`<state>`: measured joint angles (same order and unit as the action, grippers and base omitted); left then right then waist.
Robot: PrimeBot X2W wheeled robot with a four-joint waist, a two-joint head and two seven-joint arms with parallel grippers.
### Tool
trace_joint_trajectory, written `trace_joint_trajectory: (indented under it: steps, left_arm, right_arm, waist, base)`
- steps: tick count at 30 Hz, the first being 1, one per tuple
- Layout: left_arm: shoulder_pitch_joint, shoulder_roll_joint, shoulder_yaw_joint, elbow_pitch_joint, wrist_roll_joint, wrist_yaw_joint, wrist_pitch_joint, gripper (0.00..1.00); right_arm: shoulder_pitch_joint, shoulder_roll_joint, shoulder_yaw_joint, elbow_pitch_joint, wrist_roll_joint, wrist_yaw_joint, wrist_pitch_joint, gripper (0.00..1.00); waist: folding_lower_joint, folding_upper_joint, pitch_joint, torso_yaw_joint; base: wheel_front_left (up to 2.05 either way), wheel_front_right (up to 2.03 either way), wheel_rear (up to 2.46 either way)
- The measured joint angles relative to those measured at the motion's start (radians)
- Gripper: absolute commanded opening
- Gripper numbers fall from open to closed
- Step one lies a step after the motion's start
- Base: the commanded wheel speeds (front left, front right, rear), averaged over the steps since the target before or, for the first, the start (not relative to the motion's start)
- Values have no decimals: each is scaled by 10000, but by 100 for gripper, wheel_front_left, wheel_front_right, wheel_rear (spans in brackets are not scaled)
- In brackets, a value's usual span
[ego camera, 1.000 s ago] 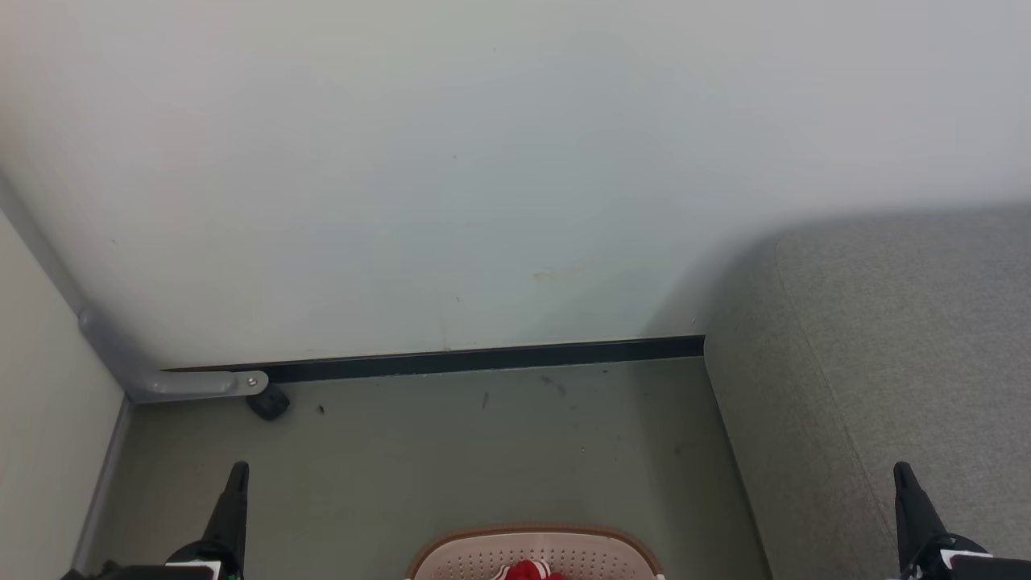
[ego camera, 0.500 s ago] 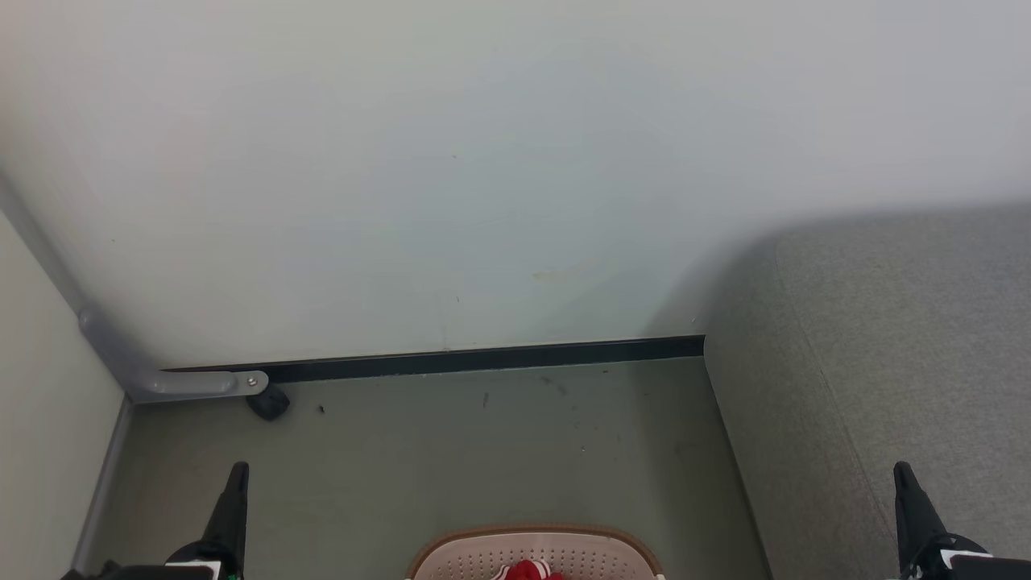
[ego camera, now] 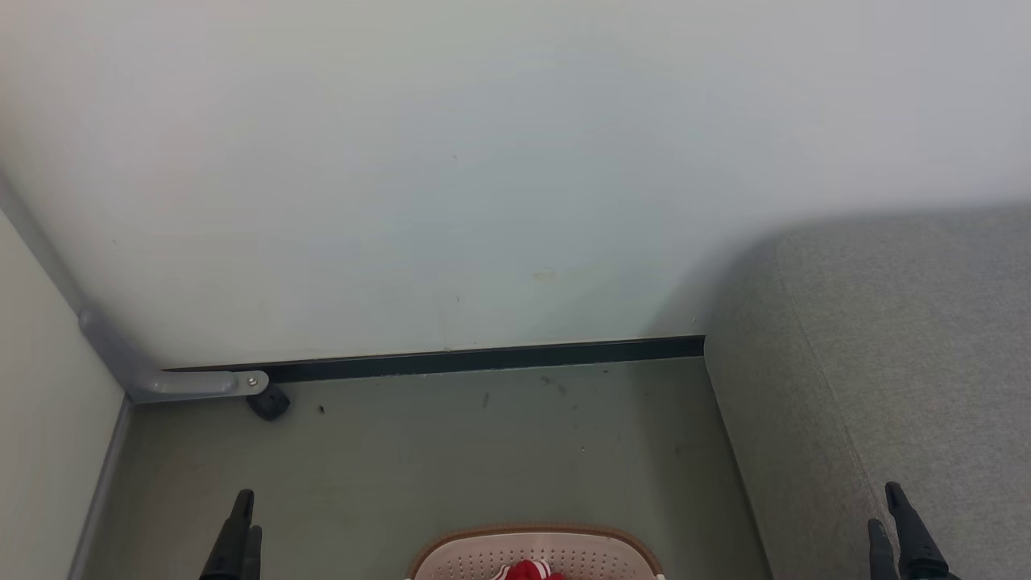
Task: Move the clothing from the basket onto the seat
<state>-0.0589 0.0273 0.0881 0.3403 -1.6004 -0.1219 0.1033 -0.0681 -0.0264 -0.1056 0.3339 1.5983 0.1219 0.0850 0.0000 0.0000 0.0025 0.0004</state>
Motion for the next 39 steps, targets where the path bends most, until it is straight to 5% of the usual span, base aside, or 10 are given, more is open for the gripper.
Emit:
trace_joint_trajectory:
  steps: [18, 39]
  left_arm:
    - [-12, 150, -119, -431, 665, -2, -453, 100]
    - [-22, 1022, -1022, -757, 3818, -10, -1503, 100]
  right_arm:
    - [-52, -25, 591, -401, -265, 0, -617, 100]
    - [-499, -644, 1941, -631, -3559, -178, -1407, 100]
  waist:
    - [2, 0, 10, -8]
    - [1, 0, 29, -50]
  base:
    - [0, 0, 0]
    - [0, 0, 0]
